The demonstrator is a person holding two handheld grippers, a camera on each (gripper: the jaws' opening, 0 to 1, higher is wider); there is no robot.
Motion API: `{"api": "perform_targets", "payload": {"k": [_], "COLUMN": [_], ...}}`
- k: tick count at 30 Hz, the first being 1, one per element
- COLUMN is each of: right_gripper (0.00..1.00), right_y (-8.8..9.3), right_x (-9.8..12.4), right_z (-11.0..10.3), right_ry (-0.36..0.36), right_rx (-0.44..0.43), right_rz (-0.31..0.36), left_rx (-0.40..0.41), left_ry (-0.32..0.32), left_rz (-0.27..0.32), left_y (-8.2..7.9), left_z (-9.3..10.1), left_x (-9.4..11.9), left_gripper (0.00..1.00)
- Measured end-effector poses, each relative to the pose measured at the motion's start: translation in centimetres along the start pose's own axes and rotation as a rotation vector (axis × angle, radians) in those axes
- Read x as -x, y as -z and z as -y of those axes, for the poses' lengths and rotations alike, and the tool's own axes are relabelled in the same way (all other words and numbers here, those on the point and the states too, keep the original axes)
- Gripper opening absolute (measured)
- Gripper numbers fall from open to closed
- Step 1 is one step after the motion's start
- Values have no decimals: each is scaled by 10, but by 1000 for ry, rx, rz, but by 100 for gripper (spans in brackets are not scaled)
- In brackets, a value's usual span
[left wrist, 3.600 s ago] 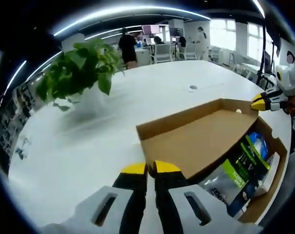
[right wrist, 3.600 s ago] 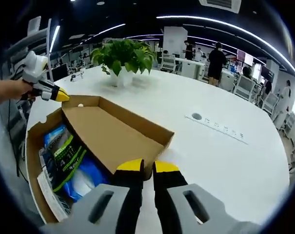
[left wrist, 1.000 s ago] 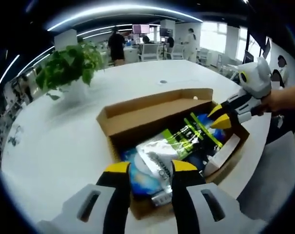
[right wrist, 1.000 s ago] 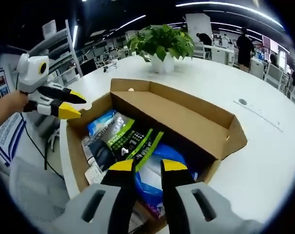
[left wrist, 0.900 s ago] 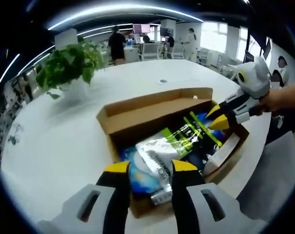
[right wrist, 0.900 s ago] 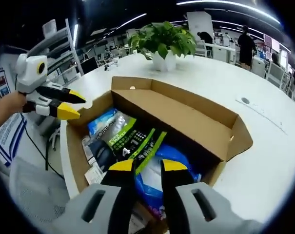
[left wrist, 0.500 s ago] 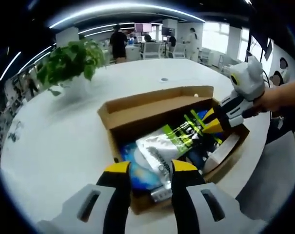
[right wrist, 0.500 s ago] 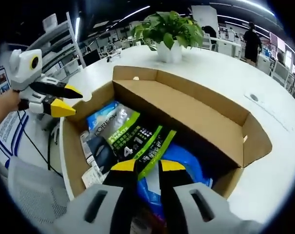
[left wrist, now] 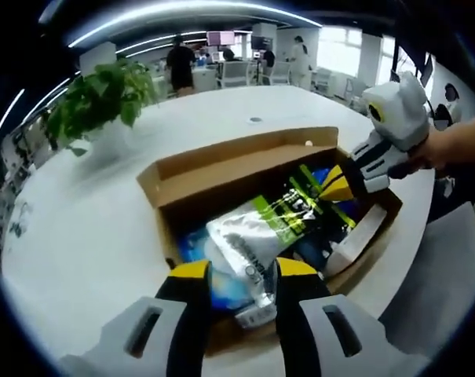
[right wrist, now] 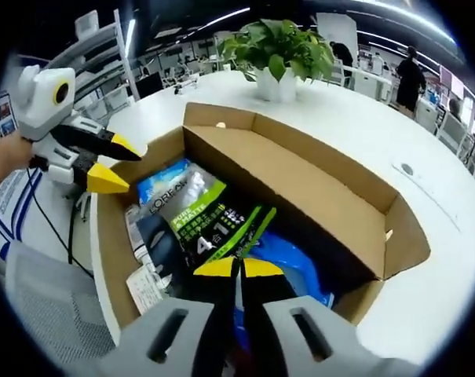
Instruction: Operate the shoe box by opening the lid, removing the specified soft item, and placing it in the target area until the item is outside and the box remains undamaged.
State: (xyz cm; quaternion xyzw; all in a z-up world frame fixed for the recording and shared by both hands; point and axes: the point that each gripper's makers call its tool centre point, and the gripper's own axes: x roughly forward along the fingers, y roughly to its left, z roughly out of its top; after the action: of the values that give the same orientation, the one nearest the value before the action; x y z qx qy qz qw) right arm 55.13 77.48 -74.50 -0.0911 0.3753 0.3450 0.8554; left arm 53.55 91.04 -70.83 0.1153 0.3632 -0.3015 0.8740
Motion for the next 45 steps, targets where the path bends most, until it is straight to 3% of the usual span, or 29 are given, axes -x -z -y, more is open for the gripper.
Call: {"api": "perform_targets", "payload": {"k": [6,20,30,34,37,42,45], "right_gripper": [0,0,0,0,0,0,0], "right_y": [4,10,11,12,13,13,15], "right_x": [5,6,4,4,4,3,3], "right_z": [5,9,9,10,10,10,9], "right_ry": [40,66,75,77,76,75,73], "right_rx": [95,176,222,223,210,183,162], "right_rz": [-28,-57,-63,-66,-64,-62,-63], "left_rx": [-8,34,137,213,255,267,281], "left_ry": [13,80,152,173,180,177,180], "left_rz": [-35,-92,-78,-65,-43,-40,-48], "left_y": [8,20,20,20,16,15,18], "left_z": [1,11,25,27,26,24,27], "left_x": [-8,-27,-35,-36,-35,-34,-38], "left_gripper": [30,27,22,21,16,3,0]}}
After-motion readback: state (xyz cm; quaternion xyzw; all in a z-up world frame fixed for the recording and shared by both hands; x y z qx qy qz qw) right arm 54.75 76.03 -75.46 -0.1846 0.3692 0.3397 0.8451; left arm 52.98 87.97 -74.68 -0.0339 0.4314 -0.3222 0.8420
